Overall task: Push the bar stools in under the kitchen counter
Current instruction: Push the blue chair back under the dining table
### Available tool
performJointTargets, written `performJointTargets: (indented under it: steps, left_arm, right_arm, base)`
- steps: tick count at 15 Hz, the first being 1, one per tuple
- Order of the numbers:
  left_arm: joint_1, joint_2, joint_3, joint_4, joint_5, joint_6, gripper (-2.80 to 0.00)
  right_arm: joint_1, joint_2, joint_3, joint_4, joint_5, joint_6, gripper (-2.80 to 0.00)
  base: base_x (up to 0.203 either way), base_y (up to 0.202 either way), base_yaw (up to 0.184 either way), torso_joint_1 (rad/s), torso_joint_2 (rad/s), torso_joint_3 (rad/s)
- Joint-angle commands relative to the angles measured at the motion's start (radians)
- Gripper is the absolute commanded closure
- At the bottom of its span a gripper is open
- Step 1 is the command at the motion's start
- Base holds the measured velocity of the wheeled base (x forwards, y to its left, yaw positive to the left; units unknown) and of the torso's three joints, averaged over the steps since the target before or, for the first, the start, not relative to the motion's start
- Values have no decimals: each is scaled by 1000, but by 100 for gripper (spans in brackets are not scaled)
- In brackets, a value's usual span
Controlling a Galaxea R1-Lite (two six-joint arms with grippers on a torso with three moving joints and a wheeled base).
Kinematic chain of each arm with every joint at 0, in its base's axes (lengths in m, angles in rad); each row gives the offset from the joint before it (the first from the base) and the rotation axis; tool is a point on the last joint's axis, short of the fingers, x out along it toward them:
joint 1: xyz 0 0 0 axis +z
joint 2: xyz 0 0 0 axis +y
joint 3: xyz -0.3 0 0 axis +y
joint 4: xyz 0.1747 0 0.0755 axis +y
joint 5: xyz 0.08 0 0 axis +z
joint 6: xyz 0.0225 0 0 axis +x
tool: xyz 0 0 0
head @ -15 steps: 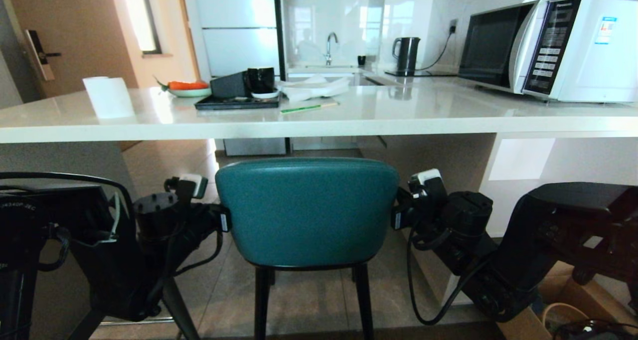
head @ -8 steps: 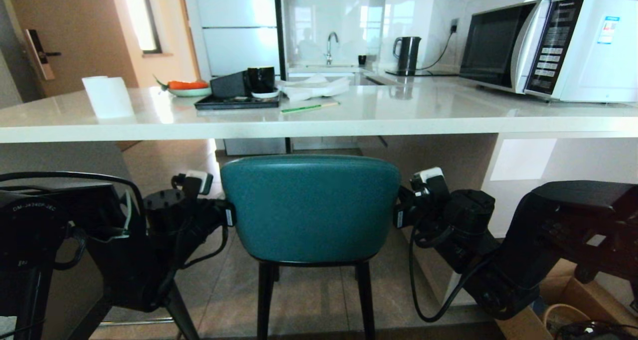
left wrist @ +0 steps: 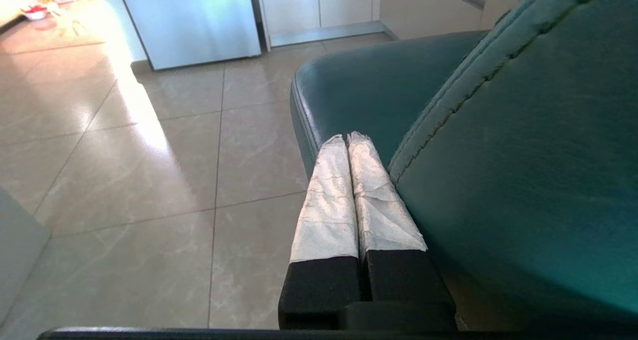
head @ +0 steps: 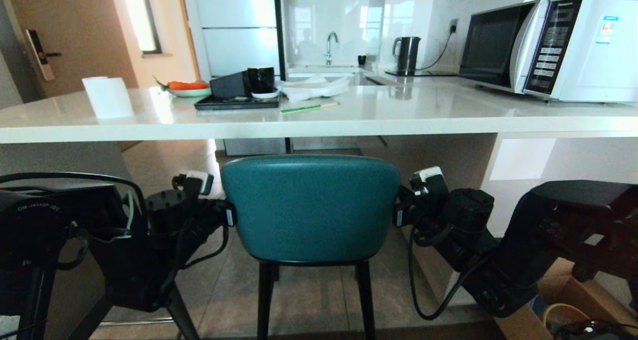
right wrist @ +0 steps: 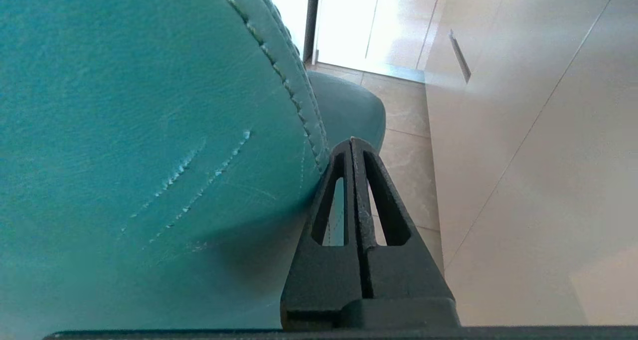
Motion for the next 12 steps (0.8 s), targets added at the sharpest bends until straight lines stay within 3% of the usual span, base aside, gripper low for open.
performJointTargets:
  steps: [1,12]
  left_arm:
    - [-84,15,-21,-9,-1,-1,0]
    - [5,212,-353,-9,-10,23,0]
  right_arm:
    - [-7,14,-21,-10,-3,-2,0]
    - [-24,203,-332,31,5,-5,0]
  base:
    - [0,0,0,0,0,0]
    - [0,0,0,0,0,0]
